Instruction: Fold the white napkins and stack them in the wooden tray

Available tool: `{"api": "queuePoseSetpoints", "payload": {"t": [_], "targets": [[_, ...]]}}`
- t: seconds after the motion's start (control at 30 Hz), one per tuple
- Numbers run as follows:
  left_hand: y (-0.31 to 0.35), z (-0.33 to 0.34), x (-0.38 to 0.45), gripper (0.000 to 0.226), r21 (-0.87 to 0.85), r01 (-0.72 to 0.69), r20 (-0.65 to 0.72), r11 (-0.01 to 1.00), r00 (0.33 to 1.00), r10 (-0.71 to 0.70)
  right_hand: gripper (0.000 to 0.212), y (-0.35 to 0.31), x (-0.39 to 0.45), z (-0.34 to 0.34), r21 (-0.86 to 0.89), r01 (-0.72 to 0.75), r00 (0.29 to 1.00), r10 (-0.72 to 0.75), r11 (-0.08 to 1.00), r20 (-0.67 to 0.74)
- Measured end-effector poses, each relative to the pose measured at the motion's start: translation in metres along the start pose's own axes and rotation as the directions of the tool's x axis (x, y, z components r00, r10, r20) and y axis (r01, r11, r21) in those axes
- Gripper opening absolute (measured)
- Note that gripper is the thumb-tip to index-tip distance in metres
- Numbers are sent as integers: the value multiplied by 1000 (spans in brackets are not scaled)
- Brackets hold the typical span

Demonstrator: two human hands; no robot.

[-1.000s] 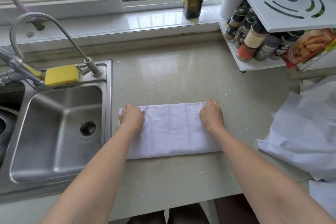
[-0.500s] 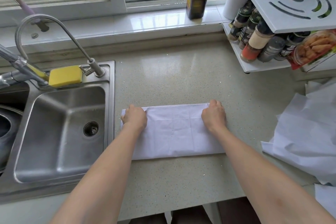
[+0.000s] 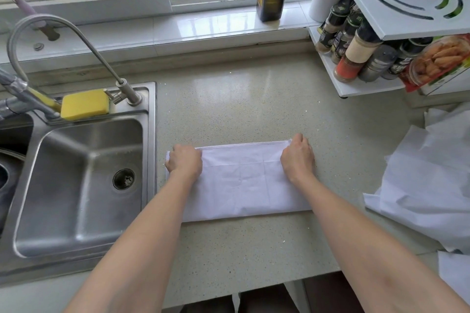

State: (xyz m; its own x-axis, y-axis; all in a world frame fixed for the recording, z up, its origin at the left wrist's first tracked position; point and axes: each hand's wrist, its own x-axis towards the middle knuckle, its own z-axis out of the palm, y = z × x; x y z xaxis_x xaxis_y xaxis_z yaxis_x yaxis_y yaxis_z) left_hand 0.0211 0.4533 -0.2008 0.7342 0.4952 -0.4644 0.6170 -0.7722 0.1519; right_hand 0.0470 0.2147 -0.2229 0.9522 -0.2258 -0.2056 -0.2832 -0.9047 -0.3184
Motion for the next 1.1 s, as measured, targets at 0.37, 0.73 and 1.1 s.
{"api": "queuePoseSetpoints", "payload": {"t": [0.37,0.73,1.1], "targets": [[24,38,-54,25,214,-643,-57,735,743,667,39,10,-2,-6,-76,127,992,-125,989,27],[14,75,-67,48,218,-607,-76,764,770,634,49,18,-84,34,-130,620,784,-618,774,60],[-35,84,-60,69,289,-589,-59,755,776,628,67,55,-87,29,-235,501,860,-448,833,243]]}}
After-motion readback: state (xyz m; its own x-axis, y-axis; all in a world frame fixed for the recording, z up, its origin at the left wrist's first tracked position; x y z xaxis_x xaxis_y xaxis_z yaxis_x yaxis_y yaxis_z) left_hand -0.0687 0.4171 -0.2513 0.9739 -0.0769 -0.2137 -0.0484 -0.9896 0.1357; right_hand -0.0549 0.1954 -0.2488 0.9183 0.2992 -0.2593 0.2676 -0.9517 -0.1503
